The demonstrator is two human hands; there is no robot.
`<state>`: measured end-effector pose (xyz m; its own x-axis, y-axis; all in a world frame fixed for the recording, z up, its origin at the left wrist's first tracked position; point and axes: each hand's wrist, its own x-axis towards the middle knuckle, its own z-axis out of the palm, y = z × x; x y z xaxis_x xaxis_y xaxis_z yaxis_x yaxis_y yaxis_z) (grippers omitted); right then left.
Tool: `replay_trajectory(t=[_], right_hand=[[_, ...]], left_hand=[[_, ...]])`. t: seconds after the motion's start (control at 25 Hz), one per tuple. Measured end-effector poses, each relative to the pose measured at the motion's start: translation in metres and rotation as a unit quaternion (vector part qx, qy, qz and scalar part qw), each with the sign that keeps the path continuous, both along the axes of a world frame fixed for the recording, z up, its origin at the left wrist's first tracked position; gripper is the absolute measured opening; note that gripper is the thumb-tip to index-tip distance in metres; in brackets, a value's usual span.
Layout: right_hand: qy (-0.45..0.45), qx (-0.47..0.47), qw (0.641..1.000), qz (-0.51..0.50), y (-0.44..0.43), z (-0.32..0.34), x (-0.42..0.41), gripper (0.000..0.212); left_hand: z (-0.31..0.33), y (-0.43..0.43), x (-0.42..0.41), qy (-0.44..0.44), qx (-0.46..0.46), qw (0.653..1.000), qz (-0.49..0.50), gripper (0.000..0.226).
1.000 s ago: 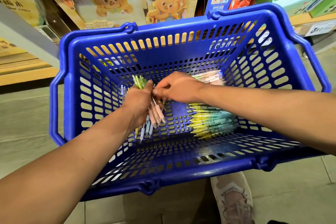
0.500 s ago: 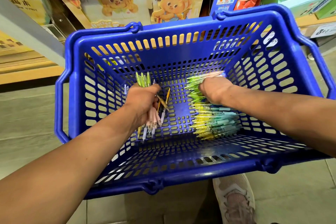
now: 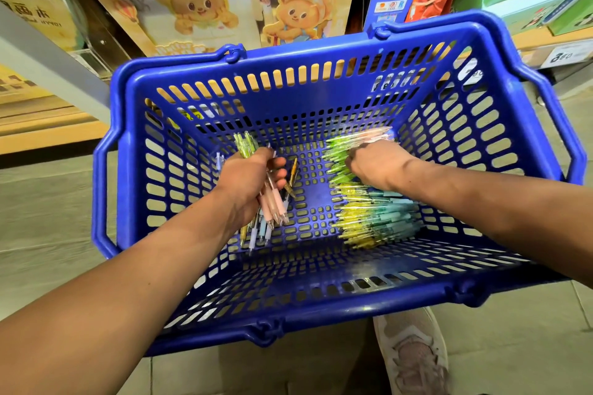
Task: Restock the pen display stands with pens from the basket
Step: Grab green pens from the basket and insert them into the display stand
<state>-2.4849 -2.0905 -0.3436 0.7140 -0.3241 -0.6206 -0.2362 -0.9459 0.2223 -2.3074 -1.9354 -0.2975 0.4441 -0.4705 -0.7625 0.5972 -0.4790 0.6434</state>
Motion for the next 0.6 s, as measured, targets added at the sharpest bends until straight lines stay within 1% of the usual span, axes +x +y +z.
replay_trajectory(t=[0.08, 0.12, 0.16, 0.24, 0.28, 0.32, 0.36, 0.4, 0.48, 0.52, 0.6], right_hand=[[-0.064, 0.040, 0.996, -0.045, 0.000, 0.007, 0.008, 0.018], [-0.112, 0.084, 0.985, -0.099, 0.000, 0.013, 0.014, 0.015], [-0.161, 0.147, 0.961, -0.172, 0.003, 0.019, 0.021, 0.011], [-0.249, 0.289, 0.873, -0.305, 0.018, 0.033, 0.039, 0.006], [-0.284, 0.334, 0.832, -0.341, 0.029, 0.040, 0.049, 0.006], [-0.309, 0.359, 0.802, -0.365, 0.040, 0.043, 0.057, 0.005], [-0.322, 0.369, 0.784, -0.382, 0.049, 0.046, 0.063, 0.005], [-0.328, 0.368, 0.777, -0.391, 0.057, 0.046, 0.068, 0.006], [-0.327, 0.367, 0.780, -0.388, 0.061, 0.044, 0.070, 0.009], [-0.318, 0.375, 0.785, -0.378, 0.059, 0.044, 0.070, 0.011], [-0.292, 0.401, 0.798, -0.342, 0.051, 0.043, 0.066, 0.017]], left_hand=[[0.002, 0.000, -0.002, 0.004, -0.006, 1.000, -0.001, 0.030], [0.003, -0.001, -0.003, 0.003, -0.010, 1.000, 0.000, 0.027], [0.003, -0.002, -0.004, 0.000, -0.012, 1.000, 0.000, 0.025], [0.004, -0.004, -0.006, -0.008, -0.015, 1.000, 0.004, 0.024], [0.006, -0.005, -0.007, -0.009, -0.016, 1.000, 0.005, 0.023], [0.006, -0.005, -0.008, -0.011, -0.017, 1.000, 0.002, 0.022], [0.007, -0.005, -0.009, -0.012, -0.018, 1.000, -0.003, 0.021], [0.007, -0.004, -0.010, -0.011, -0.021, 1.000, -0.008, 0.023], [0.005, -0.001, -0.010, -0.005, -0.027, 1.000, -0.016, 0.030], [0.004, 0.000, -0.009, -0.007, -0.030, 0.999, -0.019, 0.029], [0.005, 0.000, -0.006, -0.026, -0.034, 0.999, -0.018, 0.018]])
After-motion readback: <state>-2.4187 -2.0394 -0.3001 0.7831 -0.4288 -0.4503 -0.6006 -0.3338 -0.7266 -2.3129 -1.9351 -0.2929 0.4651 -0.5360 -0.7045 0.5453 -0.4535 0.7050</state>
